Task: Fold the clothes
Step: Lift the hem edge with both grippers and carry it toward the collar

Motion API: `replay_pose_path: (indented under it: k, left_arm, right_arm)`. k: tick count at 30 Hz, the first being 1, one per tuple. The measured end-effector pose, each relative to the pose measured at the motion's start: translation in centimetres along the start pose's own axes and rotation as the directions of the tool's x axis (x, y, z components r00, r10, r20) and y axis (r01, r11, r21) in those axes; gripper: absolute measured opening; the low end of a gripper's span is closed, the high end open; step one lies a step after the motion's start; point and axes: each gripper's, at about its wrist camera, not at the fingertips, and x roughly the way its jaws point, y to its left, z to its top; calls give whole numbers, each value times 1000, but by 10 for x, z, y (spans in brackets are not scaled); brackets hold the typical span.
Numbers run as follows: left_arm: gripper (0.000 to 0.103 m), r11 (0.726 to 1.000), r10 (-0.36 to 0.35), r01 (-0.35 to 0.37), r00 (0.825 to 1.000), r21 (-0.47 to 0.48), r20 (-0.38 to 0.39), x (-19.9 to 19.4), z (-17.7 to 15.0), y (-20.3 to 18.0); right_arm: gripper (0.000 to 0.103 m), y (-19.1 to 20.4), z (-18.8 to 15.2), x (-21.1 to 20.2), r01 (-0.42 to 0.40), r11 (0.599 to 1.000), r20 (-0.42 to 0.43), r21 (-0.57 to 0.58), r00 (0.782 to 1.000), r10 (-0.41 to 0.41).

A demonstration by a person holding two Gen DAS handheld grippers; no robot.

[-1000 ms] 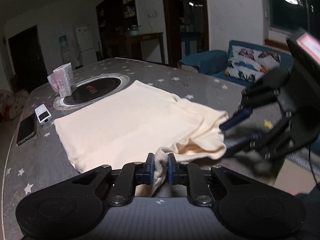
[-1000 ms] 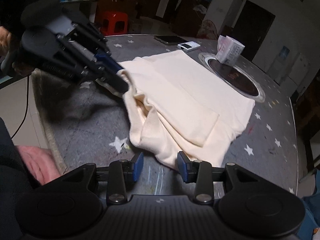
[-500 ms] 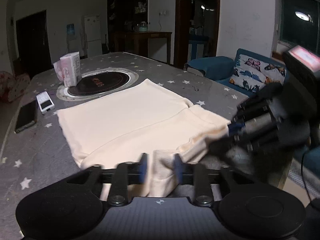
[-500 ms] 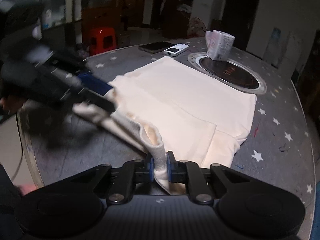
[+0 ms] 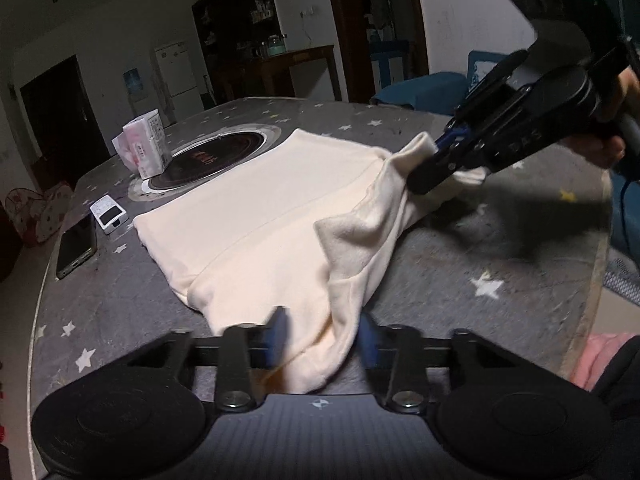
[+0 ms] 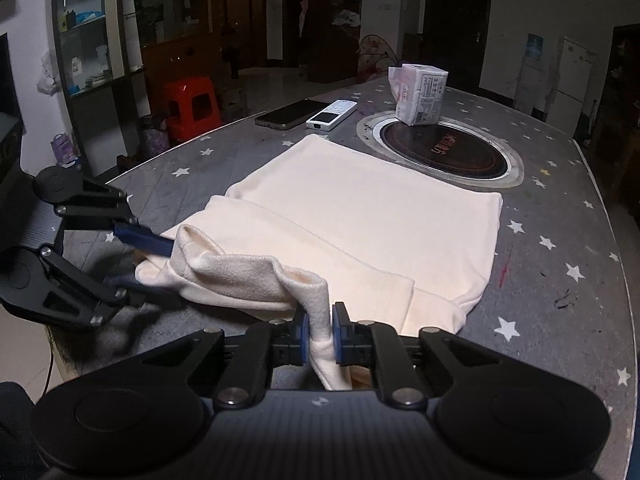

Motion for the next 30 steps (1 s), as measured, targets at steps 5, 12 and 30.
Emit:
replay_pose_path:
  k: [5, 12, 30]
  left_arm:
    - [8, 998, -22, 23, 999, -66, 24, -8, 2, 11]
    - [6, 996, -43, 46, 998, -73, 53, -30, 7, 7]
    - [6, 989, -83, 97, 989, -116, 120, -111, 16, -4]
  right_arm:
    - [9, 6, -8, -6, 5, 1000, 21, -3, 1000, -5]
    - [8, 17, -11, -32, 2, 999, 57, -44, 998, 0]
    - [8, 54, -7, -122, -74, 991, 61, -109, 995, 81]
